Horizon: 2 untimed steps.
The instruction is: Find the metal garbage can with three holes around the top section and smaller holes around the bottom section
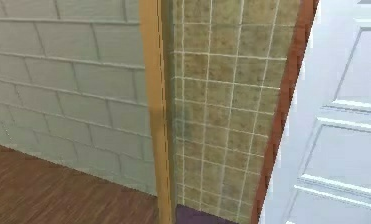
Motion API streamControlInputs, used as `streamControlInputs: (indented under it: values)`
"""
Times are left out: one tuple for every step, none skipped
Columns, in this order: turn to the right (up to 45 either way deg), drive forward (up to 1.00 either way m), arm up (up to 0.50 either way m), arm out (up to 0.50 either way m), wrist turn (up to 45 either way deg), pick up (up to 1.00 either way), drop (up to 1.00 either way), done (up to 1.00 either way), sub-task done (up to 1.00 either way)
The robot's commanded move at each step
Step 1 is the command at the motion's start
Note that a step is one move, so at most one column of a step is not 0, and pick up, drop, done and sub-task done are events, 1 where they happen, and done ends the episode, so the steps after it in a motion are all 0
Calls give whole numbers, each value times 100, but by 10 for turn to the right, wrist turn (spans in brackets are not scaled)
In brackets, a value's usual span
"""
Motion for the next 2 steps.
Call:
streamControlInputs:
  values:
    - [0,45,0,0,0,0,0,0,0]
    - [-450,0,0,0,0,0,0,0,0]
